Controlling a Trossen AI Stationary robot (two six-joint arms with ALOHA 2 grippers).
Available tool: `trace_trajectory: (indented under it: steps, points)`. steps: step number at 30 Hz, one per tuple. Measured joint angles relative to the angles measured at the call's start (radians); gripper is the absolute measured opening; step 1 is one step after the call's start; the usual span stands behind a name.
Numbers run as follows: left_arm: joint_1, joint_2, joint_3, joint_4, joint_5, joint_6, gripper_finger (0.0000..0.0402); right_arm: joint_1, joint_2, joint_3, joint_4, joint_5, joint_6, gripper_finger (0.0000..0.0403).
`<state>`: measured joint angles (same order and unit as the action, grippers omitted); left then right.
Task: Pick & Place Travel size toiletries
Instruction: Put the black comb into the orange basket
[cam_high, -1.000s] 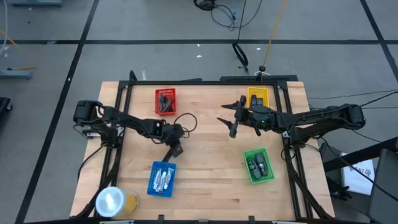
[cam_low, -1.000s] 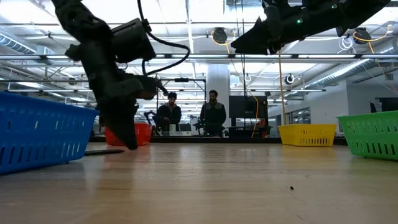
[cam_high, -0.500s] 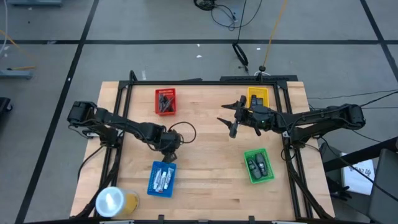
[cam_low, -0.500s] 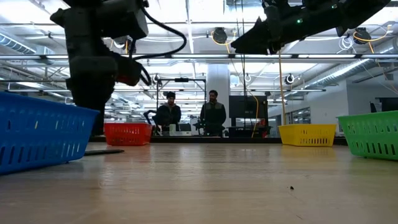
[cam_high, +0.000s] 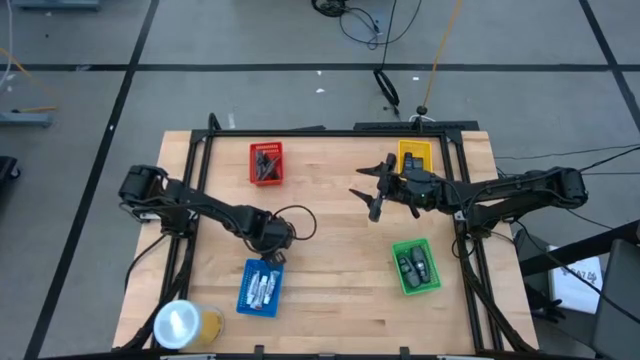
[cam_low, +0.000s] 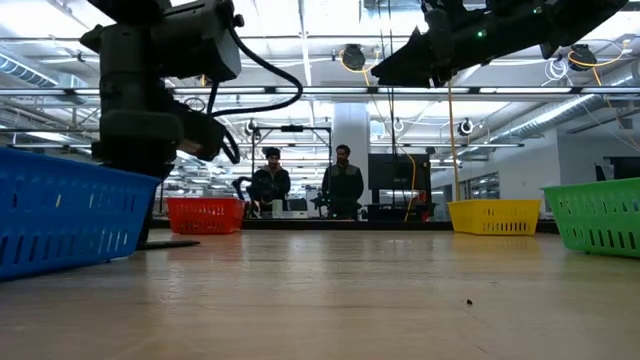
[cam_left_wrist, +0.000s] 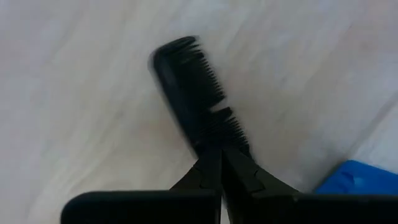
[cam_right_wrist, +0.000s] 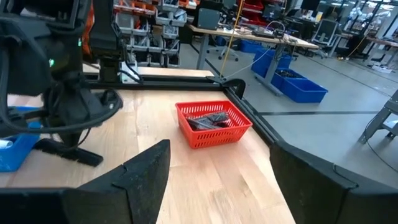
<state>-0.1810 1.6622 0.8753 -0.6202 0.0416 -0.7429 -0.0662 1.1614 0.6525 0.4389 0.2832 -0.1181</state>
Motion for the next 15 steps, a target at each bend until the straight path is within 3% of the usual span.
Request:
trace_trajectory:
  steps: [12, 15]
  points:
    - [0.072, 0.035, -0.002, 0.104, -0.044, 0.127, 0.0, 0.0, 0.0, 0.0, 0.002, 0.0, 0.0, 0.0265]
    - [0.109, 0.037, 0.015, 0.075, -0.117, 0.169, 0.0, 0.0, 0.0, 0.0, 0.002, 0.0, 0.0, 0.0265]
